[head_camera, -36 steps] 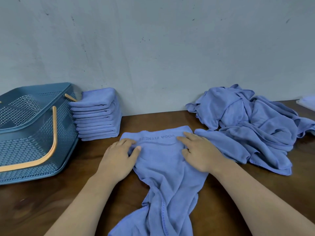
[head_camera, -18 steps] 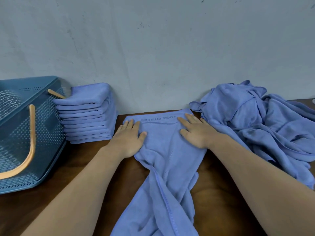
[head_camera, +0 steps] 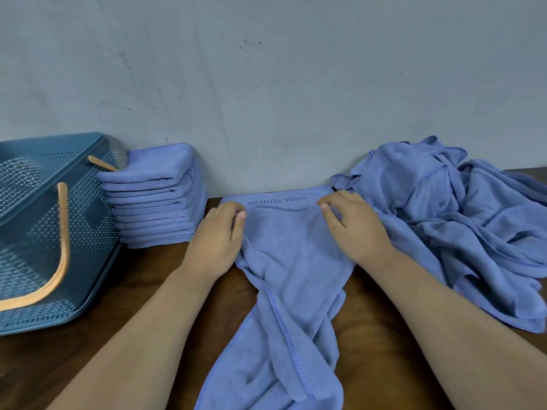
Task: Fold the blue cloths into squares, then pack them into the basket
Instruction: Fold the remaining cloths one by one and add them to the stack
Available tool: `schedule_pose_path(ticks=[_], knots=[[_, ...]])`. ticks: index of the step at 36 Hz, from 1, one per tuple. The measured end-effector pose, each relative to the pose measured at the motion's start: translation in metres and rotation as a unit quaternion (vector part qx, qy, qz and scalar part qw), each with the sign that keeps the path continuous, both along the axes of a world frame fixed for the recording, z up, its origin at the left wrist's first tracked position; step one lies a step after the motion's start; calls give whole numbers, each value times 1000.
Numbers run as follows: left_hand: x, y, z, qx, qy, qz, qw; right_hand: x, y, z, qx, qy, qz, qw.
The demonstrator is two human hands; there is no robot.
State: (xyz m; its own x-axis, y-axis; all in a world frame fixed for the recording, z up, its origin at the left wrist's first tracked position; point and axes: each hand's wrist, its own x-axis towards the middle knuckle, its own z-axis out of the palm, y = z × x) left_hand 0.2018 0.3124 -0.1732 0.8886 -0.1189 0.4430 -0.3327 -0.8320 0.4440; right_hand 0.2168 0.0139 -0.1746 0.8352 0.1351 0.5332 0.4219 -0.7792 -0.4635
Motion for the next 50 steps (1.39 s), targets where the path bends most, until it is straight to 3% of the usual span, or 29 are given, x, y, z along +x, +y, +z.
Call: schedule_pose_path(ticks=[4, 13, 18, 21, 23, 30, 34, 38, 41, 44, 47, 50], knots=[[-40, 4, 4, -34, -12, -17, 999, -44, -4, 3, 34, -5, 33, 999], [-142, -4, 28, -82, -14, -213, 973, -126, -29, 3, 0, 45, 72, 996], [-177, -27, 36, 0, 28, -308, 951, -153, -28, 4, -65, 85, 145, 984], [-178, -37, 37, 67, -9, -301, 951, -152, -22, 7, -104, 82, 148, 980], [-177, -35, 36, 60, -12, -292, 955, -150, -19, 7, -119, 75, 150, 979], [-167, -13, 42, -149, -5, -232, 961, -140, -20, 12, -154, 37, 140, 977], [-151, 11, 35, -275, 10, -194, 942, -138, -30, 20, -76, 34, 115, 990], [-137, 30, 27, -422, 99, -96, 896, -136, -40, 22, 43, 76, 86, 992], [-128, 36, 17, -368, 119, 15, 922, -136, -43, 20, 99, 79, 66, 990], [-128, 30, 14, -310, 112, 90, 940, -137, -41, 21, 93, 69, 70, 991], [-140, 18, 20, -202, 34, 31, 978, -140, -39, 21, 9, 67, 107, 992], [-154, 4, 30, -65, -28, -127, 989, -143, -39, 18, -93, 89, 150, 980]])
